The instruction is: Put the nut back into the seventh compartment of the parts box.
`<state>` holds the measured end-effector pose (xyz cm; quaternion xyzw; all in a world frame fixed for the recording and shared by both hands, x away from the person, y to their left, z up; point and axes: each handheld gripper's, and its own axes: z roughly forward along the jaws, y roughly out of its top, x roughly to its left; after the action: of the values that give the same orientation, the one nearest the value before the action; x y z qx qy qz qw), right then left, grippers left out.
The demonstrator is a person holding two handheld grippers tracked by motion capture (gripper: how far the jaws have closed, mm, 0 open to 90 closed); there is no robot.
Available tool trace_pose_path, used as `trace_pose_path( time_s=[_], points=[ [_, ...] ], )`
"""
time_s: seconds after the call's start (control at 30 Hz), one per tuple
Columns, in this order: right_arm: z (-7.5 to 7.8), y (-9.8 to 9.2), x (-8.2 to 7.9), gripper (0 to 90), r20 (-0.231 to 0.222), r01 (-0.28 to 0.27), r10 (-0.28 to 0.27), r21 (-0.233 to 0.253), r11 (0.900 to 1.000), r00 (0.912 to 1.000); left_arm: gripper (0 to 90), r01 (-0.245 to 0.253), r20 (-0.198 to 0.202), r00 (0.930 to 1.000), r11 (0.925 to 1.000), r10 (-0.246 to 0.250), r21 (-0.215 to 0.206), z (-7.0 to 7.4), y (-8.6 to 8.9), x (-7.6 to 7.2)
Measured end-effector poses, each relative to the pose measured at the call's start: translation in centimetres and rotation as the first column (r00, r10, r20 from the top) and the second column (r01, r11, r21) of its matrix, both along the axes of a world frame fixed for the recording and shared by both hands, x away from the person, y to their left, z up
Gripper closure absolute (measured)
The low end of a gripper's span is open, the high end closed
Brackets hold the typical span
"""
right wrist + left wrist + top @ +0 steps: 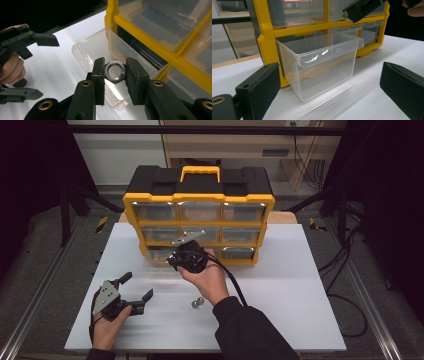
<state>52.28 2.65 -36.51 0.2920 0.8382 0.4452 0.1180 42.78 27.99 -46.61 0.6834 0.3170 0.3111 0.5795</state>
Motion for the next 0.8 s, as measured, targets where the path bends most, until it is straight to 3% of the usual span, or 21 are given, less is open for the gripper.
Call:
trace_pose_path(
  time_s=[0.43,0.53,0.67,0.8],
  points=[
    [-0.7,0.9,0.8,69.5,-0.023,0.005,-0.006,-0.021,1.0,0.9997,2.9,0.005,-0.003,1.0,1.0,-0.005,-0.001,0.0,-0.1,0.0],
    [-0.7,0.8,0.9,53.8,-0.009,0.04,-0.04,-0.025,0.999,0.9992,2.9,0.005,-0.001,1.0,1.0,-0.005,-0.002,0.0,-0.1,0.0],
    [0.0,0.1,0.3,46.4,0.005,0.046,-0.046,-0.012,0.999,0.9989,2.9,0.001,-0.002,1.0,1.0,-0.001,-0.001,0.0,0.0,0.0],
    [0.8,-0.9,-1.0,37.3,0.044,0.054,-0.052,-0.039,0.998,0.9977,2.9,-0.004,0.0,1.0,1.0,0.004,-0.003,0.0,0.1,0.0]
  ],
)
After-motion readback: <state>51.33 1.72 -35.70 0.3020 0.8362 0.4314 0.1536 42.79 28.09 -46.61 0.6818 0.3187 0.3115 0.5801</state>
